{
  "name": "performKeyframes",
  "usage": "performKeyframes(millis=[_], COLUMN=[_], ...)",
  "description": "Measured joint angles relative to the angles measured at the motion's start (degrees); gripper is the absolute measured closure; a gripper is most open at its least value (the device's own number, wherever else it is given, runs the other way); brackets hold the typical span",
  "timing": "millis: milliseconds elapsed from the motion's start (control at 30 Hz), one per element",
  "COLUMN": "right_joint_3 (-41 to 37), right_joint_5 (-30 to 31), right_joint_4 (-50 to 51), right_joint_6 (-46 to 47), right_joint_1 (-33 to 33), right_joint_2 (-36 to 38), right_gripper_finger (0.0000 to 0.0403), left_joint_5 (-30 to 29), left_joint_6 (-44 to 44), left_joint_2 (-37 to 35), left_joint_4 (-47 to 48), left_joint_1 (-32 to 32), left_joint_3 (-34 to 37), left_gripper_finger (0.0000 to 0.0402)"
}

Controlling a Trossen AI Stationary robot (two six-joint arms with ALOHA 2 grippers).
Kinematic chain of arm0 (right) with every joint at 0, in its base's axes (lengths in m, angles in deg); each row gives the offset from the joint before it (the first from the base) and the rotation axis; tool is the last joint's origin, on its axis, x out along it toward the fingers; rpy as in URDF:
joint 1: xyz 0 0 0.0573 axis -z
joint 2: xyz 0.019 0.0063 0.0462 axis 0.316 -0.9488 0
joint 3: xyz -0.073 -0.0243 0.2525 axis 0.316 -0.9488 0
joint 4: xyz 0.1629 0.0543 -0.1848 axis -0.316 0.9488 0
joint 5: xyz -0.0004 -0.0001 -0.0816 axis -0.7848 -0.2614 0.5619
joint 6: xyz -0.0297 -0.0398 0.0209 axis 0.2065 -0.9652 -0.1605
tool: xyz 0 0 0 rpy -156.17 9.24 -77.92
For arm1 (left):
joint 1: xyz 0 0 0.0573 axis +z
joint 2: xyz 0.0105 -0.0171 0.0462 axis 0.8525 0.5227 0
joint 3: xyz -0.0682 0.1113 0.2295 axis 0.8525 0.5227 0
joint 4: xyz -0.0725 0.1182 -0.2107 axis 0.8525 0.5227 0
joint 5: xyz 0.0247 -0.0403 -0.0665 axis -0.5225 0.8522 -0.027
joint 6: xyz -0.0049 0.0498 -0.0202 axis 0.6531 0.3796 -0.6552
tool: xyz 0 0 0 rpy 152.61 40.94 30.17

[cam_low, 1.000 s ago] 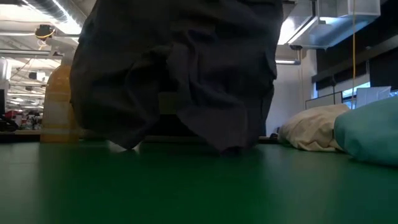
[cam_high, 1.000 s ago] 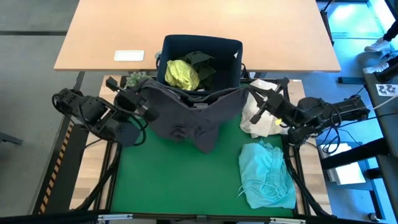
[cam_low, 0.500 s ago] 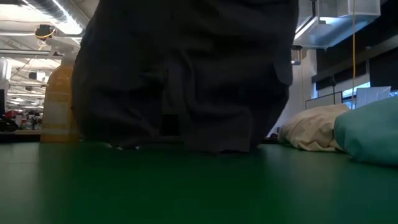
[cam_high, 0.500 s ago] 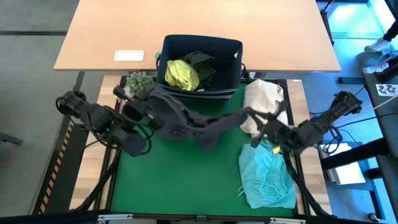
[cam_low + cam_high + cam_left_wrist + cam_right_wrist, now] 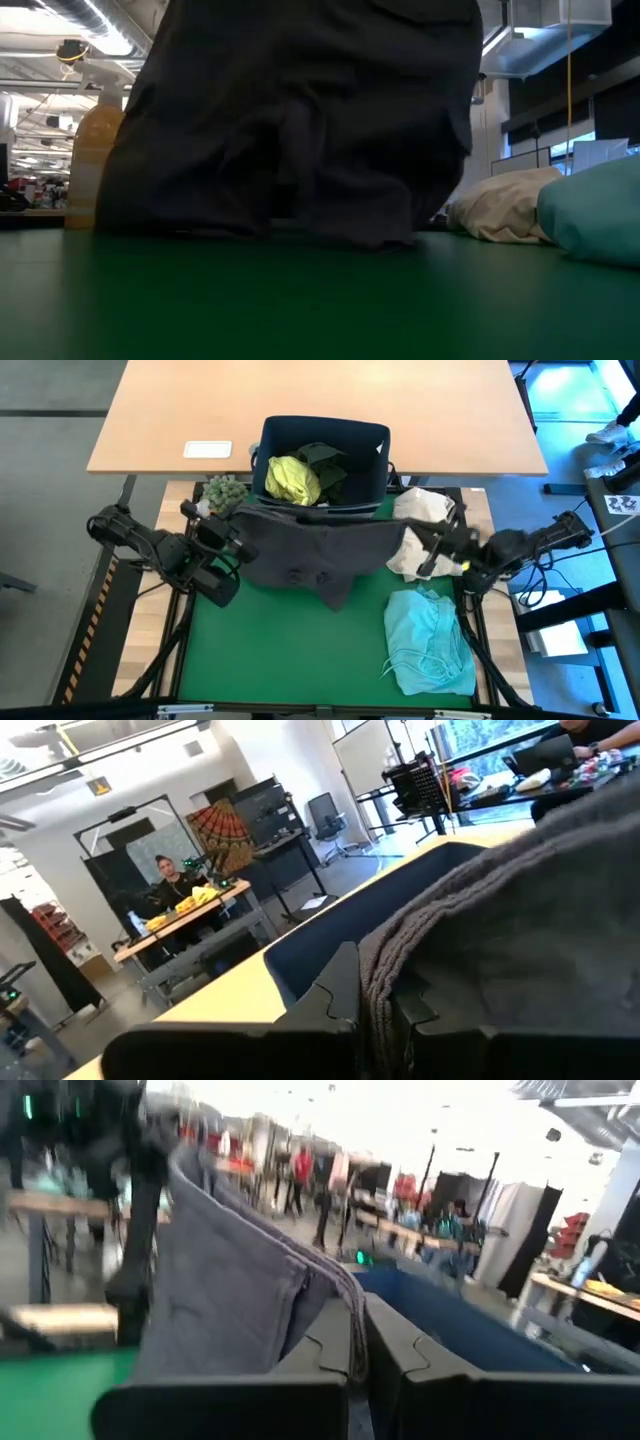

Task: Fold laundry
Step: Fold the black shorts

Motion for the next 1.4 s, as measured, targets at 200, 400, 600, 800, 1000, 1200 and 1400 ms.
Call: performKeyframes(millis=[200, 400, 600, 800, 1000, 1200, 1400], right_joint_3=[0.0, 1.3, 3.7, 7.7, 9.3, 8.4, 7.9], right_joint_5=[-8.9, -10.4, -6.7, -6.4, -9.2, -12.9, -12.3], right_joint_4=[-8.5, -8.0, -6.7, -6.0, -1.5, -2.2, -1.7], right_joint_6=[-2.3, -2.3, -6.7, -8.5, -8.5, -8.0, -7.8], right_joint_1=[5.6, 8.7, 8.7, 8.7, 8.6, 8.6, 8.6], right_joint_2=[1.9, 0.8, -1.8, -3.3, -3.5, -3.7, -3.9], right_gripper_finger=[0.0397, 0.0397, 0.0397, 0.0397, 0.0397, 0.0397, 0.0397], left_joint_5=[0.2, 0.2, -0.1, -0.3, -0.6, -0.3, -0.2], left_joint_6=[6.6, 17.3, 29.0, 38.8, 43.0, 43.5, 43.2], left_joint_2=[-1.1, -1.2, -1.2, -1.3, -0.7, 0.2, 0.2], left_joint_4=[-0.7, -5.4, -11.5, -19.1, -22.6, -22.6, -22.5], left_joint_1=[1.5, 0.7, 0.2, 0.5, -1.1, -5.1, -6.3], left_joint_3=[-4.3, -8.8, -11.9, -12.9, -12.9, -12.9, -12.9], left_gripper_finger=[0.0401, 0.0401, 0.0401, 0.0401, 0.0401, 0.0401, 0.0401])
